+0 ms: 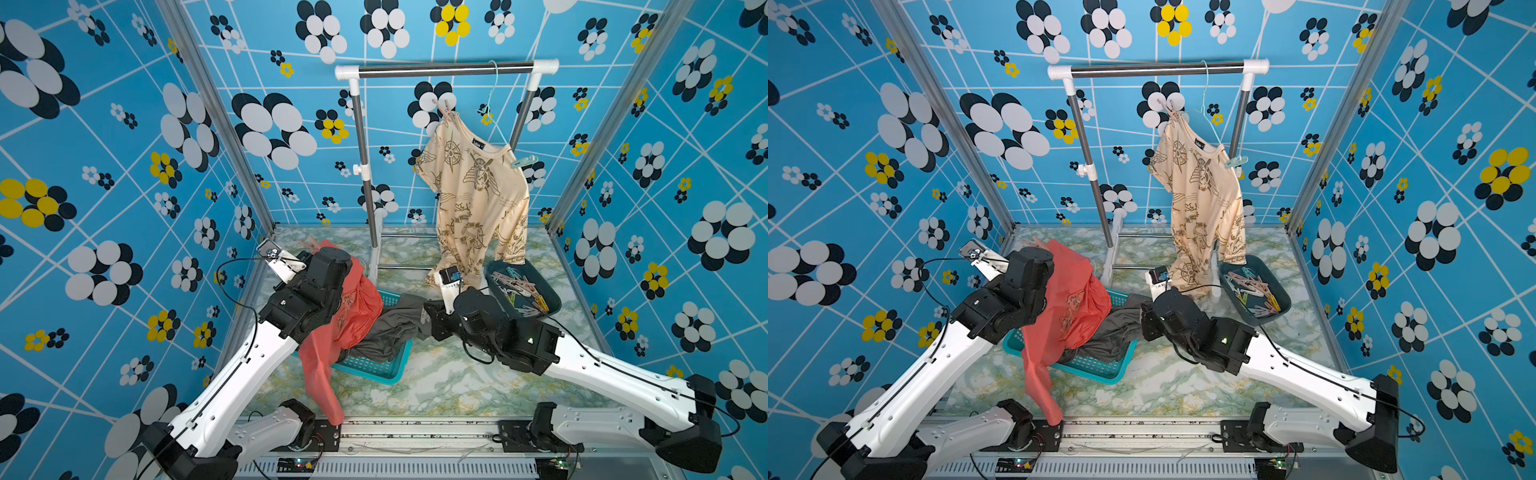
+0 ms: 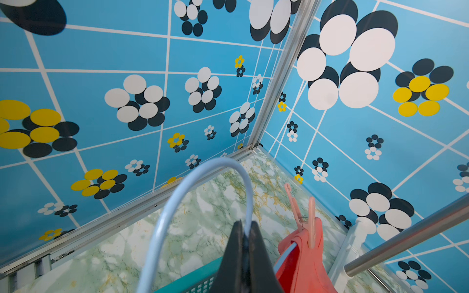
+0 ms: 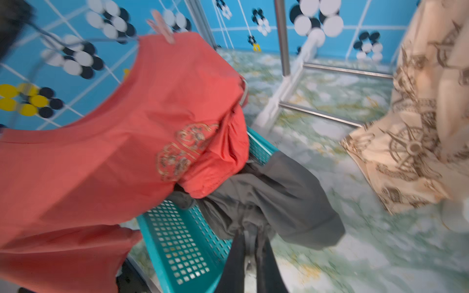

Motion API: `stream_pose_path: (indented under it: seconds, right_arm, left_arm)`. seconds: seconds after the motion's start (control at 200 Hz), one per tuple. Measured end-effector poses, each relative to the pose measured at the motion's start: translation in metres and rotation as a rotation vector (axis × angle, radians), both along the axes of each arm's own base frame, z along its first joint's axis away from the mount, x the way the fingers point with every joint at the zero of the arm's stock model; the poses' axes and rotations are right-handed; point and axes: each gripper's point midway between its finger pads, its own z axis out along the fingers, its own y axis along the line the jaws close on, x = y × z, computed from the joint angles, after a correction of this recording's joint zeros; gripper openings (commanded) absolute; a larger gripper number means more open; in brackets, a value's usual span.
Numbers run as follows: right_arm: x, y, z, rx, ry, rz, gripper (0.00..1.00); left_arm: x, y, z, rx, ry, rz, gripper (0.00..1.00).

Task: Use clothespins to secure the t-shirt on both sides of the hanger
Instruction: Open the clothespin at the center of the board, then clamp the T-shirt on the hanger.

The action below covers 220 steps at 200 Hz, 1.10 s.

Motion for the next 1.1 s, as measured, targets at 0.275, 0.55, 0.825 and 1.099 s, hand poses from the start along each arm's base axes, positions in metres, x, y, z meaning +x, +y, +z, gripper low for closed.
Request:
stream_pose_path:
  seconds: [0.275,0.55,0.825,1.099]
  right_arm:
    - [-0.060,0.094,0.042,0.096,-0.257,0.208,0.00]
    - [-0.089,0.149,0.074,0.235,-0.400,0.281,0.00]
    - [-0.093,0.183,0.084,0.298,-0.427,0.318,0.00]
    - [-0.092,0.196,0.068,0.276,-0.422,0.324,0.00]
  left_arm:
    - [0.000,-0.001,0.001,0.005,-0.005,0.003,0.00]
    - [0.003,-0.003,0.010,-0.017,-0.030,0.004,0.00]
    - [0.009,-0.007,0.017,-0.028,-0.038,-0.002,0.00]
    - [0.009,-0.007,0.018,-0.030,-0.040,-0.003,0.00]
